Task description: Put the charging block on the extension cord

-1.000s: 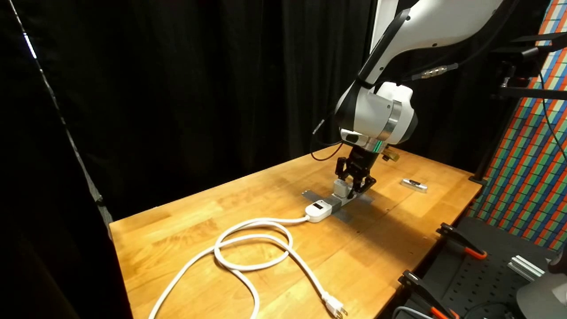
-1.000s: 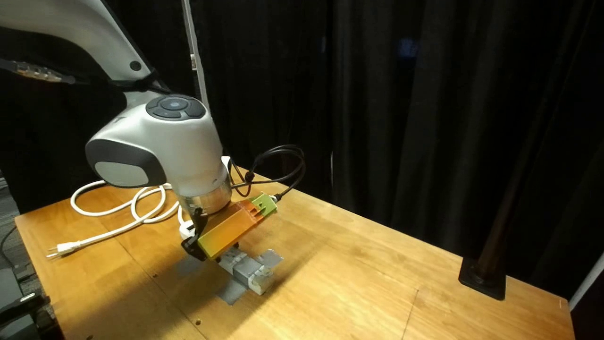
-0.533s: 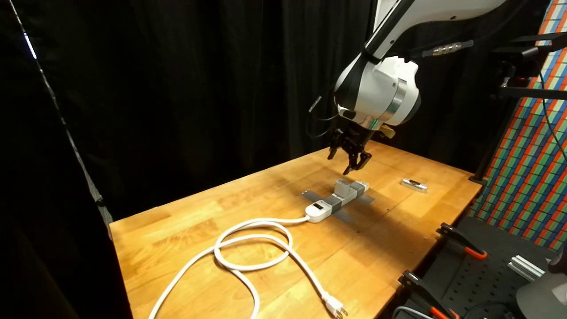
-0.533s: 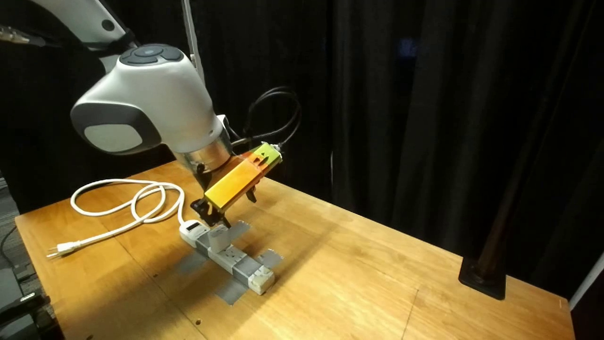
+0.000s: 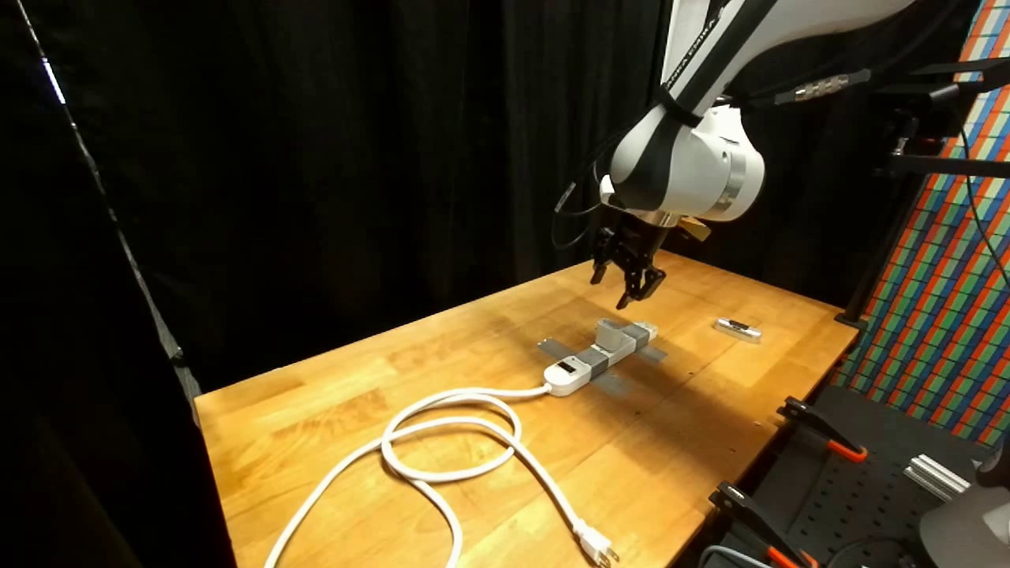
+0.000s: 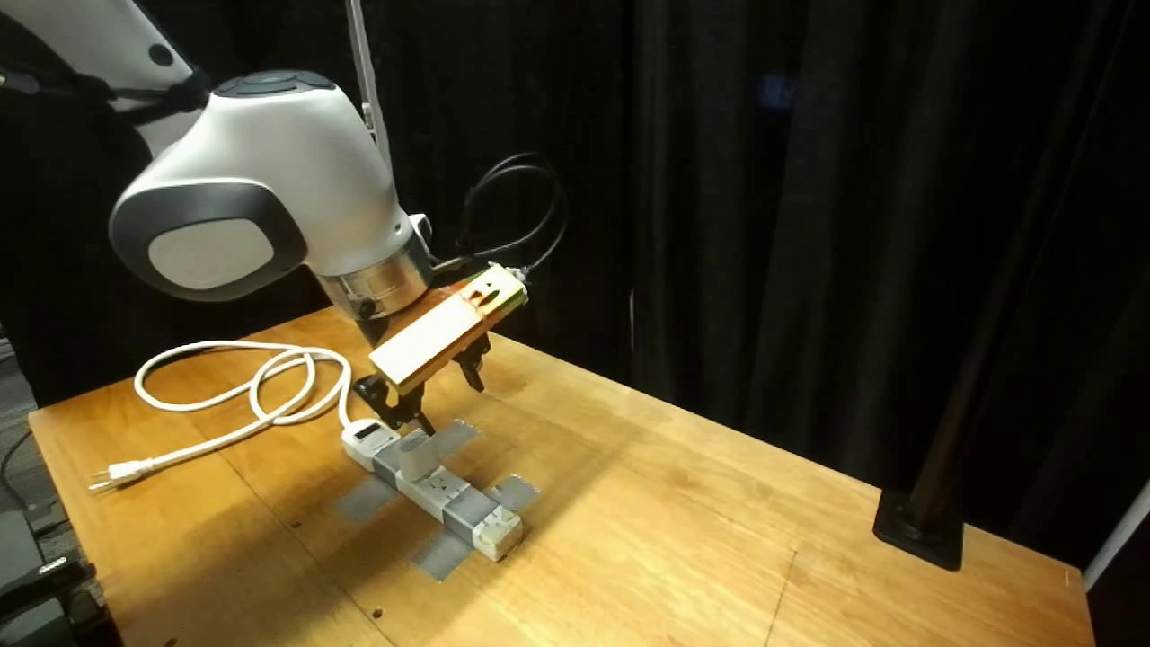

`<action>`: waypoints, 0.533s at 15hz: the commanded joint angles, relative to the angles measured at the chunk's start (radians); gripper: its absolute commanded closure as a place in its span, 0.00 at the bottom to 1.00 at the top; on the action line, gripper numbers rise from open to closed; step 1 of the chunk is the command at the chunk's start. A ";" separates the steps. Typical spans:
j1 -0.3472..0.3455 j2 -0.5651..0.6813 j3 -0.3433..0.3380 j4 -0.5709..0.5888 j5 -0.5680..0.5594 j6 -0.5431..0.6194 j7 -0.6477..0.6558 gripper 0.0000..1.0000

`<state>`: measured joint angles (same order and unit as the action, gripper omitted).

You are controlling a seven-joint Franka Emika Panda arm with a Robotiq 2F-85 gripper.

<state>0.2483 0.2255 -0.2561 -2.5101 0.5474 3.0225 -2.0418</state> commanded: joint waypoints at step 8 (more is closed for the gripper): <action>0.116 -0.049 -0.161 0.097 -0.595 -0.355 0.623 0.90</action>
<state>0.5213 0.2471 -0.5619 -2.4501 0.1505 2.7559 -1.5928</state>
